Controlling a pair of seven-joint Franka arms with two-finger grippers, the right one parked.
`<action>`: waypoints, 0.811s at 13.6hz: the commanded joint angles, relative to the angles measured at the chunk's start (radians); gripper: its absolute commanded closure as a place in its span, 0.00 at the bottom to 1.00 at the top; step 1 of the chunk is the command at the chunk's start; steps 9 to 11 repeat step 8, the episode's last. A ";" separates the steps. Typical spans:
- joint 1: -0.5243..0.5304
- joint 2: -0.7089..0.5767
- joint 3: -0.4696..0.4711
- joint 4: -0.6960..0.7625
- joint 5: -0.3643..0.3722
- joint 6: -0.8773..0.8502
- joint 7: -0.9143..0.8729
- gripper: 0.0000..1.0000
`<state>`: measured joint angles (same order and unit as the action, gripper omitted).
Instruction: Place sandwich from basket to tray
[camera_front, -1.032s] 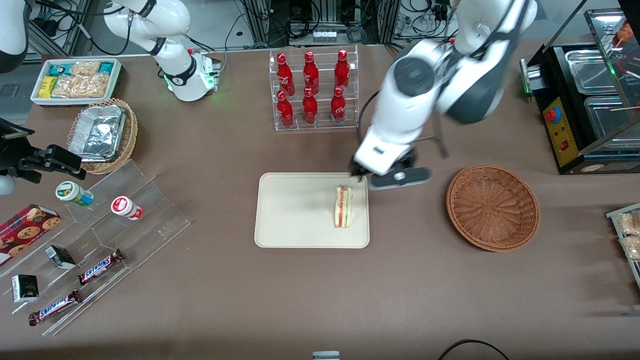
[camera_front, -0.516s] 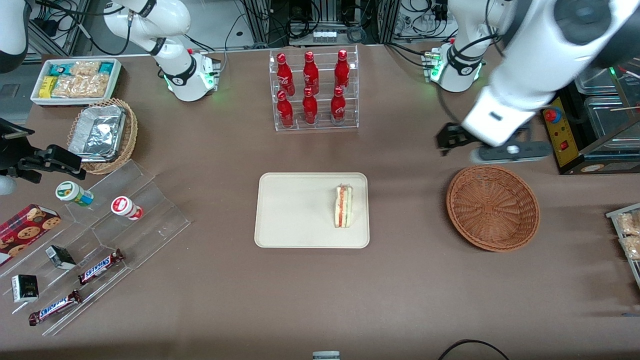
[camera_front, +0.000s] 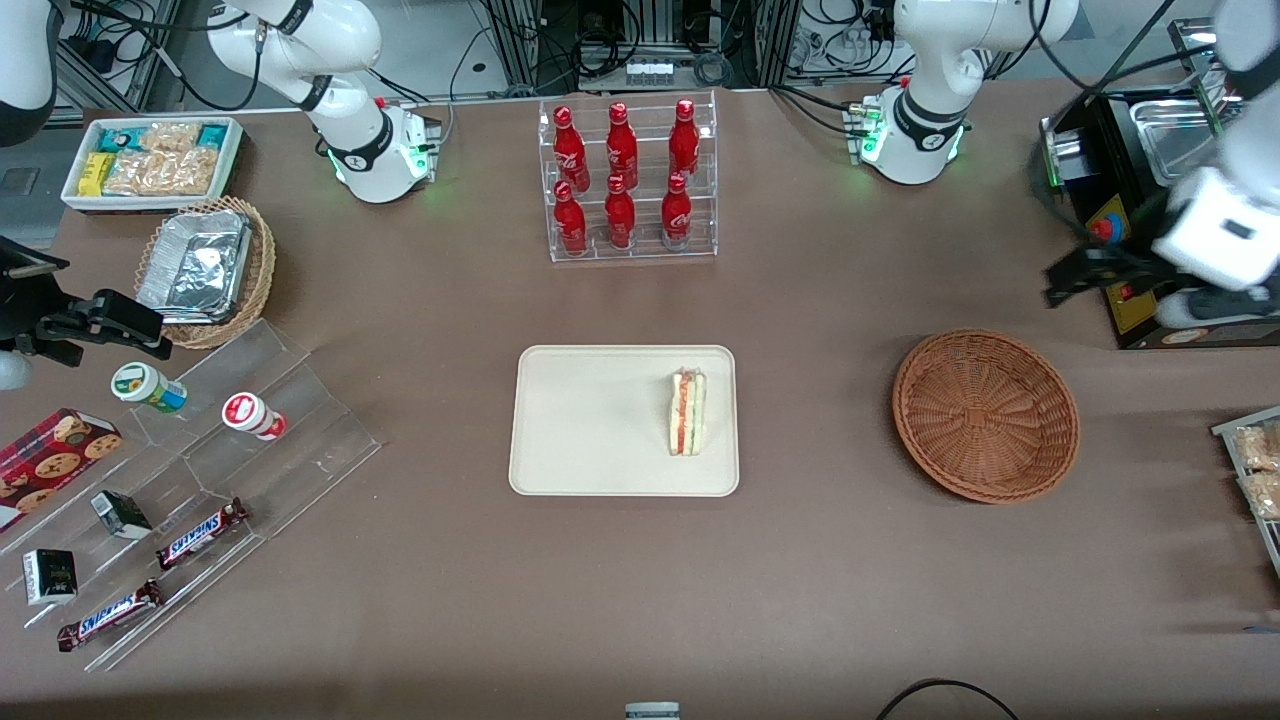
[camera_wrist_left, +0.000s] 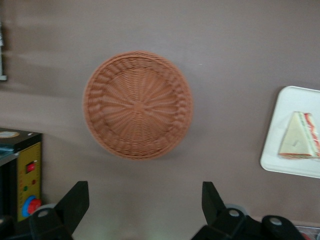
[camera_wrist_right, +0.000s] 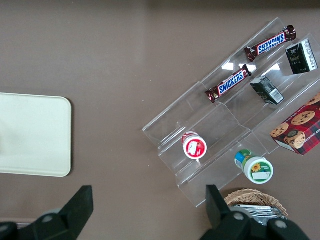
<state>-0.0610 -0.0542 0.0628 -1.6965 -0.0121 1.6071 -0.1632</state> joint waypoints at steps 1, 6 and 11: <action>0.066 -0.023 -0.023 -0.026 -0.002 0.020 0.027 0.00; 0.041 -0.001 -0.072 -0.003 0.004 0.008 0.030 0.00; -0.003 -0.003 -0.087 0.006 0.008 0.007 0.028 0.00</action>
